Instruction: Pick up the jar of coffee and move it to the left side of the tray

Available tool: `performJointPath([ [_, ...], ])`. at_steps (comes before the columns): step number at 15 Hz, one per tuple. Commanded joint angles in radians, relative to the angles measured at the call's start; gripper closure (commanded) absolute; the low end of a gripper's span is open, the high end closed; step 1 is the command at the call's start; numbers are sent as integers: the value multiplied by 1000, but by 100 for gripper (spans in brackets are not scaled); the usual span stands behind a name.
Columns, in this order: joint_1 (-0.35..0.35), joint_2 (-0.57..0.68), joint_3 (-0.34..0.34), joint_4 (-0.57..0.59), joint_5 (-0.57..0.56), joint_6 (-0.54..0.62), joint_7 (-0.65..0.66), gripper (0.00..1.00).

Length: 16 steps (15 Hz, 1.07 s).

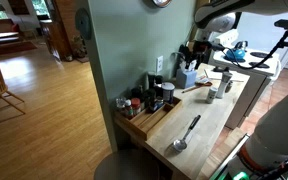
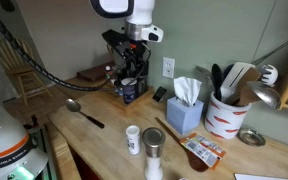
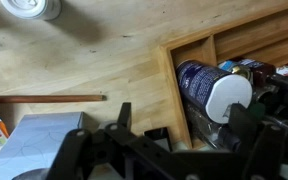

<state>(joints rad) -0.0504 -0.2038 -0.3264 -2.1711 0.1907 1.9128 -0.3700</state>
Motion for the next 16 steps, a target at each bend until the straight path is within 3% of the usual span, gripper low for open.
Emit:
performJointPath([
  [1,-37,3,34,3,7,-4,-6,0],
  [7,-26,-9,45,-2,12,7,-15,0],
  [16,32,-123,261,-84,-56,119,157,0],
])
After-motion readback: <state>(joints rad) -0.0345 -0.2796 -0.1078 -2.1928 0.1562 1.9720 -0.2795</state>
